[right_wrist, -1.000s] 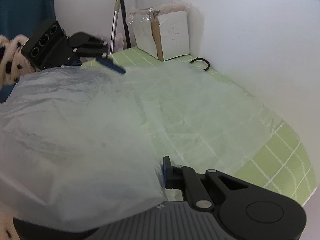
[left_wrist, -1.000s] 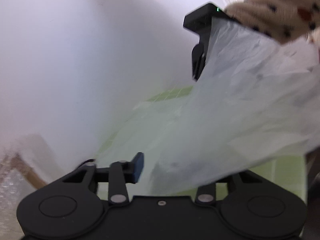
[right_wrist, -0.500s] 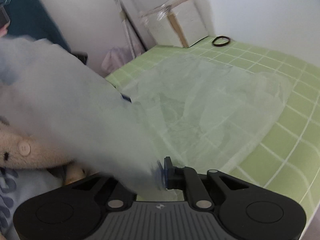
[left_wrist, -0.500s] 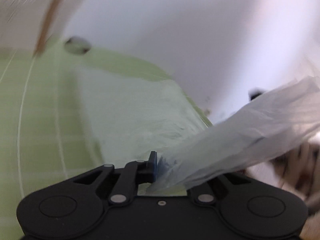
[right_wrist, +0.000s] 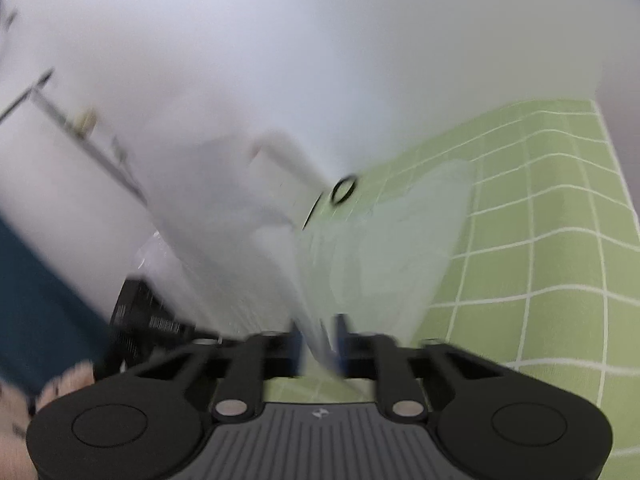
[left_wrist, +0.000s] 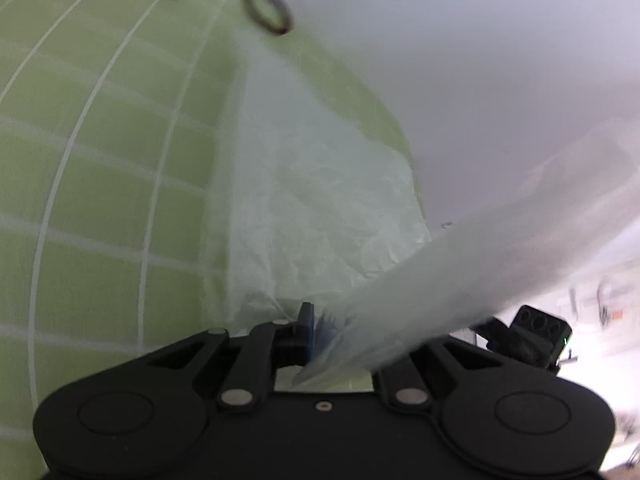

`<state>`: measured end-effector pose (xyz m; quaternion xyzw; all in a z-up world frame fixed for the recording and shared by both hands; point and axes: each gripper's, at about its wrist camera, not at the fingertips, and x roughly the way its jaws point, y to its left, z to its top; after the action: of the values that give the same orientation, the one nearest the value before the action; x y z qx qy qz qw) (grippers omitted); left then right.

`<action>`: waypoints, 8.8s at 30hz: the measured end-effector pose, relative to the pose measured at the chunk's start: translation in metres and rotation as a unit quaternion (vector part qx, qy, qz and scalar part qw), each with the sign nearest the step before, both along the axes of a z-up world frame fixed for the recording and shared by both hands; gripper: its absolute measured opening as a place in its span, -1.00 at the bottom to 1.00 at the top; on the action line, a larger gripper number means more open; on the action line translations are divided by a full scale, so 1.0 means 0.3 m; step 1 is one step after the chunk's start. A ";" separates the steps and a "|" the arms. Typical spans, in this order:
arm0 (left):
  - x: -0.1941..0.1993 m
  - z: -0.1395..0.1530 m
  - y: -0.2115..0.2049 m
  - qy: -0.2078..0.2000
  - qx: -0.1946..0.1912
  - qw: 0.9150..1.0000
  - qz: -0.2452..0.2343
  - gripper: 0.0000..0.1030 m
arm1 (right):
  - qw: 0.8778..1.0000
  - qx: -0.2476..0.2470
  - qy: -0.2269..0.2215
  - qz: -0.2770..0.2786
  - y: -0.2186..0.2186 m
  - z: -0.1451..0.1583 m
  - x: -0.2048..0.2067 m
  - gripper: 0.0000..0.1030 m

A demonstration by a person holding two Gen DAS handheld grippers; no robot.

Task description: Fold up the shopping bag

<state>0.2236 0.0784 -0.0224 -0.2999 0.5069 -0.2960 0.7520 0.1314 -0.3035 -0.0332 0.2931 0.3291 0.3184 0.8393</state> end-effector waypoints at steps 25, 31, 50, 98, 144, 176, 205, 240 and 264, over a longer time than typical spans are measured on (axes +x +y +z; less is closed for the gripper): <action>-0.119 0.067 0.034 -0.217 -0.045 0.972 0.074 -0.64 | 0.997 -0.051 0.058 -0.029 -0.017 0.023 0.116 -0.89; -0.102 -0.017 0.084 -0.126 -0.059 0.980 0.142 -0.88 | 0.997 -0.052 0.051 -0.027 -0.024 0.045 0.108 -0.81; -0.092 -0.028 0.062 -0.105 0.018 0.984 0.141 -0.79 | 0.982 -0.102 0.064 -0.144 -0.054 0.044 0.074 -0.76; -0.120 -0.051 0.025 -0.177 0.046 0.959 0.216 -0.88 | 0.888 -0.398 -0.079 -0.216 0.413 -0.012 -0.010 -0.57; -0.198 -0.097 -0.122 -0.210 0.035 0.967 0.139 -0.96 | 0.874 -0.441 -0.145 -0.143 0.555 -0.031 -0.123 -0.47; -0.276 -0.053 0.075 -0.211 0.043 0.934 0.285 -0.82 | 0.888 -0.396 -0.090 -0.214 0.396 -0.022 -0.112 -0.47; -0.332 0.187 -0.074 -0.329 0.172 0.904 0.213 -0.70 | 0.891 -0.384 -0.098 -0.222 0.386 -0.027 -0.124 -0.44; 0.054 -0.030 -0.444 -0.231 0.107 0.963 0.085 -0.72 | 0.940 -0.019 0.074 -0.333 0.130 -0.033 -0.214 -0.25; -0.073 -0.084 -0.317 -0.186 0.038 0.977 0.094 -0.96 | 0.961 0.073 0.064 -0.260 0.057 -0.067 0.092 -0.25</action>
<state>0.2017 -0.0167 -0.0476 -0.2569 0.3383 -0.2550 0.8687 0.1590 -0.2864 -0.0533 0.4484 0.2706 0.0932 0.8467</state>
